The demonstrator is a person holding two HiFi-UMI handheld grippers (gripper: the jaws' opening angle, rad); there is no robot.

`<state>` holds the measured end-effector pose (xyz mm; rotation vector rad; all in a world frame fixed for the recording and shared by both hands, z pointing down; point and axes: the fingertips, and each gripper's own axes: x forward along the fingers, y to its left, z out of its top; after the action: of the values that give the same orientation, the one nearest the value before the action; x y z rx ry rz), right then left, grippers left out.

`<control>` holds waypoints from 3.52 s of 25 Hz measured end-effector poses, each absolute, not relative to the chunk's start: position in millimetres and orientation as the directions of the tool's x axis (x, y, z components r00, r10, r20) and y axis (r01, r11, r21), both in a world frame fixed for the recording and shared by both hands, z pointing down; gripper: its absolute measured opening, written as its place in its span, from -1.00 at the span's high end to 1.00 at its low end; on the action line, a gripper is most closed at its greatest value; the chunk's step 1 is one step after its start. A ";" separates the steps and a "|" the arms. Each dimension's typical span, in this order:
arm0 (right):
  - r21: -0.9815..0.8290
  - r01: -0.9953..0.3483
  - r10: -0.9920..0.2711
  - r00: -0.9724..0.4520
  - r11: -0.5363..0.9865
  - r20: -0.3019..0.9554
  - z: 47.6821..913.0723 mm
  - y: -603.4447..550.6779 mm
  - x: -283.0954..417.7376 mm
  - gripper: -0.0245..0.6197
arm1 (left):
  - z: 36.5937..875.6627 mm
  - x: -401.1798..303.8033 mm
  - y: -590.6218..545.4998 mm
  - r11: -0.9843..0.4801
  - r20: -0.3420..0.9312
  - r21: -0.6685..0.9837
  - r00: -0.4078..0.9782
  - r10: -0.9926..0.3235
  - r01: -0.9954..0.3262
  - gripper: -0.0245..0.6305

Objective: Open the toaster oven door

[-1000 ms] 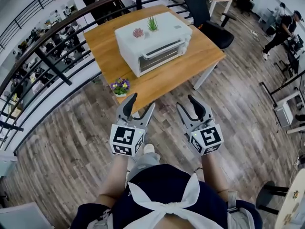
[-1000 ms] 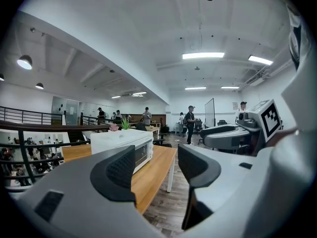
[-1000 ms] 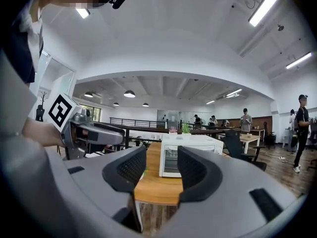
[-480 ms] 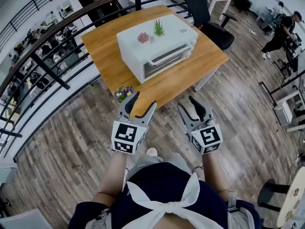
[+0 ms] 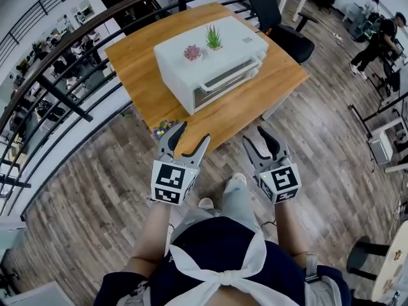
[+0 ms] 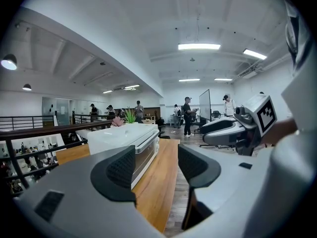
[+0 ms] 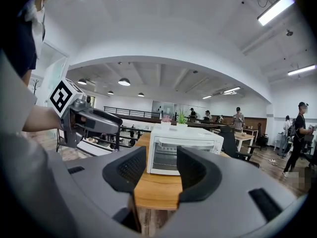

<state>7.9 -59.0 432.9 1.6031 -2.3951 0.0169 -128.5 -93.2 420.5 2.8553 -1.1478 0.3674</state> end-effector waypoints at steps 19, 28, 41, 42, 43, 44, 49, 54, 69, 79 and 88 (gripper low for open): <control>0.229 -0.838 -0.861 -0.439 0.496 0.258 429.5 -158.8 48.5 0.33 | 425.0 -95.0 -160.7 -0.670 0.300 -0.088 0.622 -0.724 -0.737 0.13; 0.256 -0.770 -0.807 -0.518 0.584 0.284 425.1 -208.1 58.9 0.31 | 429.4 -70.0 -194.9 -0.638 0.350 -0.129 0.567 -0.746 -0.760 0.13; 0.362 -0.611 -0.710 -0.589 0.704 0.386 445.2 -254.9 71.1 0.29 | 455.7 -46.9 -222.2 -0.640 0.503 -0.248 0.468 -0.727 -0.727 0.13; 0.368 -0.604 -0.707 -0.590 0.707 0.391 445.8 -259.0 72.4 0.29 | 457.0 -45.3 -224.3 -0.641 0.512 -0.263 0.459 -0.726 -0.721 0.13; 0.375 -0.594 -0.703 -0.591 0.711 0.396 446.1 -263.1 73.3 0.29 | 457.5 -44.0 -226.9 -0.640 0.517 -0.275 0.452 -0.727 -0.717 0.13; 0.384 -0.582 -0.698 -0.592 0.717 0.404 446.6 -266.9 73.9 0.28 | 457.7 -43.0 -229.7 -0.638 0.521 -0.284 0.444 -0.729 -0.715 0.13; 0.439 -0.479 -0.650 -0.584 0.760 0.486 458.6 -282.0 76.3 0.26 | 460.9 -39.6 -242.3 -0.630 0.544 -0.332 0.404 -0.736 -0.702 0.13; 0.455 -0.359 -0.576 -0.588 0.815 0.567 475.6 -288.5 71.9 0.25 | 472.9 -35.4 -249.5 -0.640 0.585 -0.340 0.378 -0.718 -0.690 0.13; 0.499 -0.216 -0.526 -0.556 0.839 0.644 500.3 -307.9 64.9 0.39 | 502.1 -30.3 -259.2 -0.657 0.685 -0.384 0.277 -0.674 -0.648 0.20; 0.446 -0.258 -0.508 -0.566 0.857 0.649 503.3 -309.2 64.3 0.42 | 506.7 -34.9 -264.6 -0.632 0.676 -0.377 0.265 -0.687 -0.677 0.42; 0.437 -0.292 -0.520 -0.586 0.851 0.621 504.9 -309.3 65.4 0.42 | 507.1 -34.1 -264.1 -0.630 0.666 -0.359 0.284 -0.690 -0.688 0.43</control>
<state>65.4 -309.3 504.9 0.5865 -2.2314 -0.3696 -34.1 -264.1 507.1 2.5186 -1.3519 1.3077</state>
